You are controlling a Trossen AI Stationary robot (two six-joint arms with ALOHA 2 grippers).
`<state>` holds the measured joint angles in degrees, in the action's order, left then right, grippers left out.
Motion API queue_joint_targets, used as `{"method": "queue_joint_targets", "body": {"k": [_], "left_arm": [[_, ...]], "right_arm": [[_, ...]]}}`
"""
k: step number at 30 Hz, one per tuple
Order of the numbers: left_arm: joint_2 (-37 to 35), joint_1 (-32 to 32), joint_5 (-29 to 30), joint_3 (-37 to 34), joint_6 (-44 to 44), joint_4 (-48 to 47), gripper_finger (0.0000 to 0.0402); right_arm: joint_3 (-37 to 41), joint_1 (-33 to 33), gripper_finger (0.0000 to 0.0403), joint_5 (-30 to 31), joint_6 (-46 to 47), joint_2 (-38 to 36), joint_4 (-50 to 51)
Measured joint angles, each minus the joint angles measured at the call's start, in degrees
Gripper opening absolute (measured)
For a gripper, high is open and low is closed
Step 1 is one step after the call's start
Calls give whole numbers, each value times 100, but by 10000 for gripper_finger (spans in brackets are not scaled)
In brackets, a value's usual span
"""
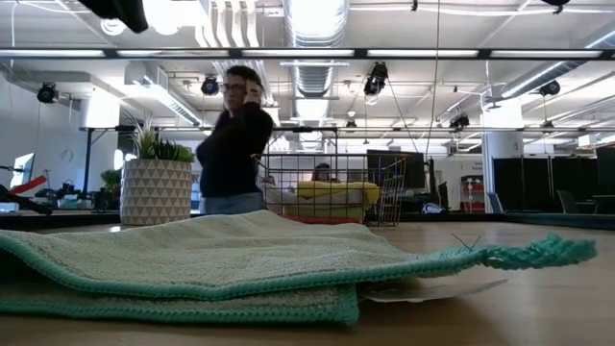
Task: Fold microfiber towels
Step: Fold the green towel
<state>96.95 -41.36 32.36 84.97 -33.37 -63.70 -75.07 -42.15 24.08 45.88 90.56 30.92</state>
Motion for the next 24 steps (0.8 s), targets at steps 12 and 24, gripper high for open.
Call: {"method": "queue_joint_targets", "body": {"k": [12,24], "left_arm": [[568,88,-60,-39,1227,17,118],[553,275,-516,-98,1080,17,160]], "right_arm": [[0,157,128,-48,-591,8,-323],[-459,170,198,-7,-2021,931,-1280]]}}
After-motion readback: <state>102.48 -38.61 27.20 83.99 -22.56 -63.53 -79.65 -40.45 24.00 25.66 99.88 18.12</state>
